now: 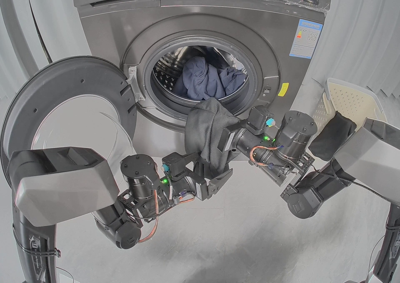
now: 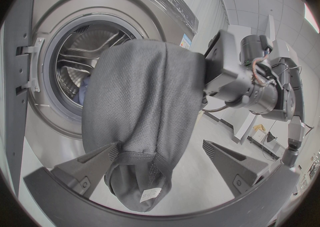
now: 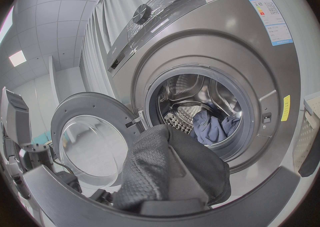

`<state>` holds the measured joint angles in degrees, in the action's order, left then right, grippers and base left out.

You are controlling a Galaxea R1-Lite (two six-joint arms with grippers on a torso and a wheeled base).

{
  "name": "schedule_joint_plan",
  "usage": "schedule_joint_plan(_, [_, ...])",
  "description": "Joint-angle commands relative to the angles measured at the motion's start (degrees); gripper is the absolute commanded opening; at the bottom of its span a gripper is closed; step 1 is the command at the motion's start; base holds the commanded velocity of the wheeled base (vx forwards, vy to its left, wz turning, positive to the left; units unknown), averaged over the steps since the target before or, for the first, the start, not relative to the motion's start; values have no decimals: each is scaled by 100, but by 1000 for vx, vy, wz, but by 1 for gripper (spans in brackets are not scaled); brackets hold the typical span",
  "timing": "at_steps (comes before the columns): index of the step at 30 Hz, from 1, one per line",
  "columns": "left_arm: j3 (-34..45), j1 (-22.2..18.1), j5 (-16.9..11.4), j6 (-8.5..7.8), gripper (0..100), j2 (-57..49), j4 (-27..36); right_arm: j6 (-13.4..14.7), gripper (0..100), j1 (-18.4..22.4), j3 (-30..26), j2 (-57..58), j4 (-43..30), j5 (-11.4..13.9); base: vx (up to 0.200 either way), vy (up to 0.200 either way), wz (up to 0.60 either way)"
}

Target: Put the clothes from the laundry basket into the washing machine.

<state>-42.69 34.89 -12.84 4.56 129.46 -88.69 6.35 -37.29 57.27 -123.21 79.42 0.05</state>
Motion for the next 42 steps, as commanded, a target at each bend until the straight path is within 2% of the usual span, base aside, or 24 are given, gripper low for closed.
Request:
schedule_joint_plan(1, [-442,-35,88,1,100,527,0,6,0,-59,-14,43,-6,-14,0,0,0])
schedule_joint_plan(7, [-732,-88,229,-25,100,800,0,6,0,-138,-67,175,3,-84,0,0,0])
schedule_joint_plan(9, [-934,-123,299,-34,100,932,0,6,0,-200,-243,280,3,-84,0,0,0])
schedule_joint_plan(12, [-1171,-158,510,-34,100,1055,0,33,0,-305,-401,359,3,-172,0,0,0])
schedule_joint_plan(18, [-1426,-237,739,-34,100,1099,9,94,0,-375,-489,429,-23,-216,0,0,0])
schedule_joint_plan(19, [-1461,-255,783,-34,0,1099,9,94,0,-375,-498,429,-32,-216,0,0,0])
schedule_joint_plan(23, [-1523,-281,862,-34,0,1090,9,103,0,-331,-498,429,-32,-225,0,0,0])
schedule_joint_plan(27, [-1514,-325,915,-8,0,1002,-8,165,0,-24,-542,421,-32,-225,0,0,0])
schedule_joint_plan(32, [-1444,-325,985,168,0,624,-8,191,0,372,-691,394,-6,-216,0,0,0])
schedule_joint_plan(42, [-1259,-307,1099,326,0,-176,-8,226,0,424,-1078,104,21,-207,0,0,0])
